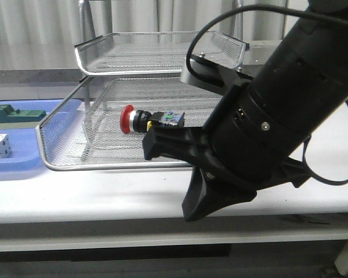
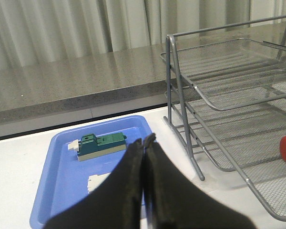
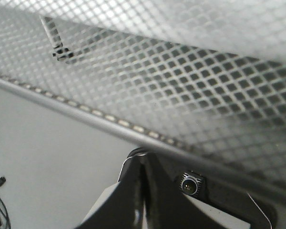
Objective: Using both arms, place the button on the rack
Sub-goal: 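Push the middle tier back into the rack with the right gripper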
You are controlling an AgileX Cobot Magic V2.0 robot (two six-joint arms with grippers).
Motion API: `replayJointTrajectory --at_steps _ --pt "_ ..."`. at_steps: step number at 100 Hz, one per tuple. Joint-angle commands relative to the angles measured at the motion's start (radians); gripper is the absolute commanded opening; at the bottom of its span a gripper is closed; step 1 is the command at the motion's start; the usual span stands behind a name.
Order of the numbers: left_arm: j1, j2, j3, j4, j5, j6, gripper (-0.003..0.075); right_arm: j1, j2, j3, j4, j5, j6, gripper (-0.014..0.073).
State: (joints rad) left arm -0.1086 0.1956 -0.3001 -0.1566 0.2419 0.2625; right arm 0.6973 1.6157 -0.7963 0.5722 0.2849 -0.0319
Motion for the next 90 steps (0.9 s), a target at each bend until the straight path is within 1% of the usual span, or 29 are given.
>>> replayJointTrajectory --at_steps 1,17,43,70,90 --pt "0.000 0.009 -0.028 -0.013 -0.084 -0.010 -0.0021 0.001 -0.018 -0.031 0.017 -0.083 -0.001 -0.0067" --pt "0.000 0.009 -0.028 -0.013 -0.084 -0.010 -0.0021 0.000 0.012 -0.052 0.016 -0.139 -0.002 -0.0067" --pt "0.000 0.009 -0.028 -0.013 -0.084 -0.010 -0.0021 -0.014 0.079 -0.160 -0.017 -0.144 -0.002 -0.0067" --pt "0.000 0.009 -0.028 -0.013 -0.084 -0.010 -0.0021 -0.103 0.171 -0.306 -0.067 -0.109 -0.011 -0.0067" --pt "0.000 0.009 -0.028 -0.013 -0.084 -0.010 -0.0021 -0.168 0.235 -0.411 -0.075 -0.067 -0.012 -0.0067"
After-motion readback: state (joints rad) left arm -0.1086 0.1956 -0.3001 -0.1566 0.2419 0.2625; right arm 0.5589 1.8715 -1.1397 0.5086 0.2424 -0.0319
